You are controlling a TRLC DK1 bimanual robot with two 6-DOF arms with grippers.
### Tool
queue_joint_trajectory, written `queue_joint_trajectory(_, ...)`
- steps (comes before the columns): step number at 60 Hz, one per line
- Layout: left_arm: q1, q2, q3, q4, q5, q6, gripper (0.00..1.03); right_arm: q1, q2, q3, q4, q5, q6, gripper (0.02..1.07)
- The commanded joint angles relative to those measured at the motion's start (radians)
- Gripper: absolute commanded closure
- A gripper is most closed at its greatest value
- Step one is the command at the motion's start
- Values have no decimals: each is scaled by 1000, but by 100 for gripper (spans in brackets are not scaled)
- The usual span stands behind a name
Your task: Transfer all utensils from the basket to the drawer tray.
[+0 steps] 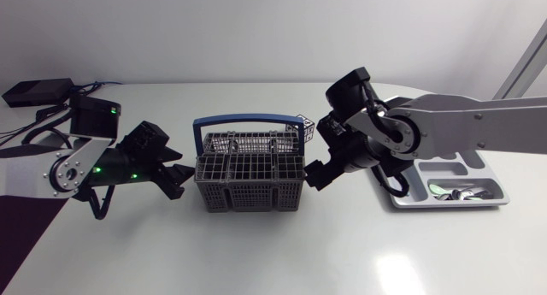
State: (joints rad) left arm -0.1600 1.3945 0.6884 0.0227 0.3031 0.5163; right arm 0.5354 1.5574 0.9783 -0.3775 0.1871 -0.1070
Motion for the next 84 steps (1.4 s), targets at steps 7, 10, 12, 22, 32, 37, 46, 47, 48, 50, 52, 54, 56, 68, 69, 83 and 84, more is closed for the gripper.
queue_joint_trajectory(7,-79,80,60,25,-36,-22,37,9,20,14,2,6,21,10)
queue_joint_trajectory(10,-98,89,69,26,-55,-24,37,9,16,11,3,5,20,10)
queue_joint_trajectory(12,-108,92,74,28,-58,-27,37,9,15,10,3,3,18,10)
queue_joint_trajectory(22,-142,106,92,31,-76,-39,37,9,0,-10,5,-2,16,10)
queue_joint_trajectory(32,-174,124,95,36,-88,-50,37,11,-16,-29,9,-2,16,10)
queue_joint_trajectory(37,-181,124,97,37,-93,-50,37,9,-20,-32,9,-3,16,10)
queue_joint_trajectory(46,-177,123,97,37,-101,-48,36,26,-23,-33,8,-3,16,10)
queue_joint_trajectory(47,-177,123,97,37,-101,-48,36,28,-23,-33,8,-3,18,10)
queue_joint_trajectory(48,-174,123,99,39,-101,-48,36,31,-23,-35,8,-3,18,10)
queue_joint_trajectory(50,-170,123,99,40,-101,-47,36,34,-25,-36,8,-3,18,10)
queue_joint_trajectory(52,-167,123,99,42,-101,-47,36,37,-25,-35,8,-3,18,10)
queue_joint_trajectory(54,-164,123,99,42,-101,-47,36,40,-25,-36,8,-2,18,10)
queue_joint_trajectory(56,-161,123,99,42,-101,-47,36,41,-25,-35,8,-3,16,10)
queue_joint_trajectory(68,-145,118,97,43,-101,-45,36,57,-40,-39,5,-3,18,10)
queue_joint_trajectory(69,-145,120,97,43,-101,-45,36,57,-40,-39,5,-3,18,10)
queue_joint_trajectory(83,-142,120,94,43,-101,-45,36,57,-40,-43,5,-2,16,10)
queue_joint_trajectory(84,-142,120,94,43,-101,-45,36,57,-39,-43,5,-2,16,10)
